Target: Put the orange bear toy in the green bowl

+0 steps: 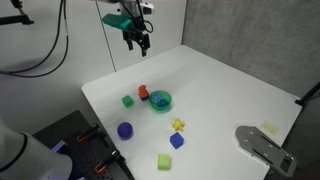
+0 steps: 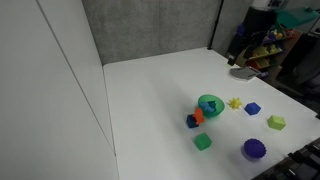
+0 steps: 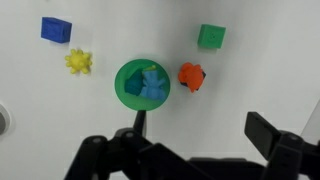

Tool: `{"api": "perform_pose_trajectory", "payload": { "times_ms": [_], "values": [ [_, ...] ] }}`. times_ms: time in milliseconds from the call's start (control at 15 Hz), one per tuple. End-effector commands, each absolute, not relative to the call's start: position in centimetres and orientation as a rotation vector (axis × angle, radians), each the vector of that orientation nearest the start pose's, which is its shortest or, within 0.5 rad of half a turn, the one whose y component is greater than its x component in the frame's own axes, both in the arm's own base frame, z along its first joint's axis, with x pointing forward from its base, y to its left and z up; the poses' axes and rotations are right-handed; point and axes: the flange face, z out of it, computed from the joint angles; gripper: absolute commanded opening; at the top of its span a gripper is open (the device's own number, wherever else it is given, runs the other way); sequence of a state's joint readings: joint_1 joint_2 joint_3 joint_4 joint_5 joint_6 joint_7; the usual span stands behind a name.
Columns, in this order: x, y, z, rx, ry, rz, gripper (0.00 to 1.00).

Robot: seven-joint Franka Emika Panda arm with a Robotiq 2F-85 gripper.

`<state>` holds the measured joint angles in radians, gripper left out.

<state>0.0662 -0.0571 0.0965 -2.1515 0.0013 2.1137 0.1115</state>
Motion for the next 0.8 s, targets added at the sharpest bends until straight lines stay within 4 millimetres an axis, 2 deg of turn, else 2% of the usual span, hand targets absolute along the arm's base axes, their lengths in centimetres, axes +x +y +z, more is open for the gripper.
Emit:
{"api": "perform_pose_trajectory", "payload": {
  "times_ms": [0,333,733],
  "values": [
    [53.7,10.9,39.6,-3.18,-0.074,-0.088,1.0],
    [55.0,12.8,33.7,-3.199,-0.043,-0.074,1.0],
    [55.3,14.6,26.5,-3.194,-0.017,-0.029,1.0]
  ]
}}
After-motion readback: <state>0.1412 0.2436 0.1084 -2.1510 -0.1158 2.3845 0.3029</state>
